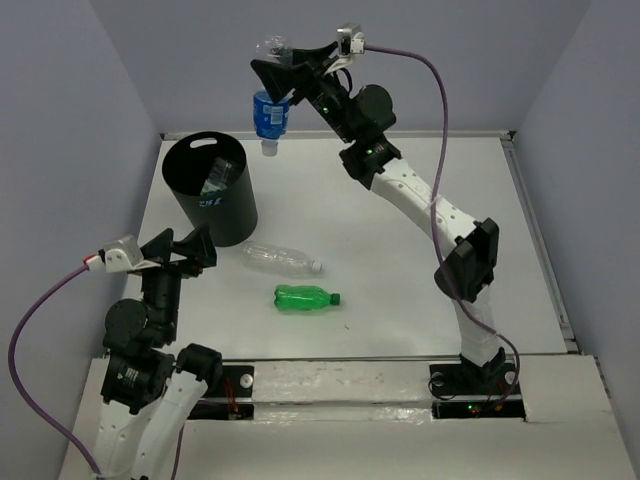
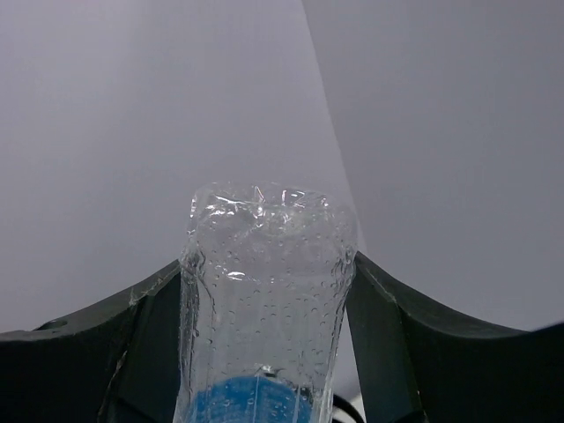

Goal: Put the plastic bottles in the bin

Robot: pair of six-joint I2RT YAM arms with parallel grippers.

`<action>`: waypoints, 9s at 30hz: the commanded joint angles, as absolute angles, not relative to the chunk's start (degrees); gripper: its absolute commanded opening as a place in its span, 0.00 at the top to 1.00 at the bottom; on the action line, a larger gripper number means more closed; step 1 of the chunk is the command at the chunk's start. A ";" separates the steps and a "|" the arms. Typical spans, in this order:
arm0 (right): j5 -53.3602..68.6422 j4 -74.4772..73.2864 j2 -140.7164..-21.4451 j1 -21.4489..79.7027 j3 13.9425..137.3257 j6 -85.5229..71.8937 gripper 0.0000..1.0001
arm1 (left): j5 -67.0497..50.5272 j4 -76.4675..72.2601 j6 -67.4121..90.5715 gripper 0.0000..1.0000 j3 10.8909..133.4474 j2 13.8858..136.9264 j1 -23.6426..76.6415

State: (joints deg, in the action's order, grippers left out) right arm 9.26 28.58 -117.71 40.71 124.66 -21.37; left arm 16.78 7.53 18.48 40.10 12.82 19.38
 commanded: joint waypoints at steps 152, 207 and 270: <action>6.42 30.85 -147.84 53.00 148.28 -26.90 0.07 | 23.20 7.21 19.42 0.01 41.48 11.16 15.03; 24.79 -9.08 -120.87 49.57 87.64 9.15 0.32 | 11.52 15.19 25.39 0.01 45.17 20.47 14.94; 10.56 18.72 -62.15 50.63 46.07 -13.44 0.00 | 13.95 -2.64 32.53 0.63 59.66 44.55 14.68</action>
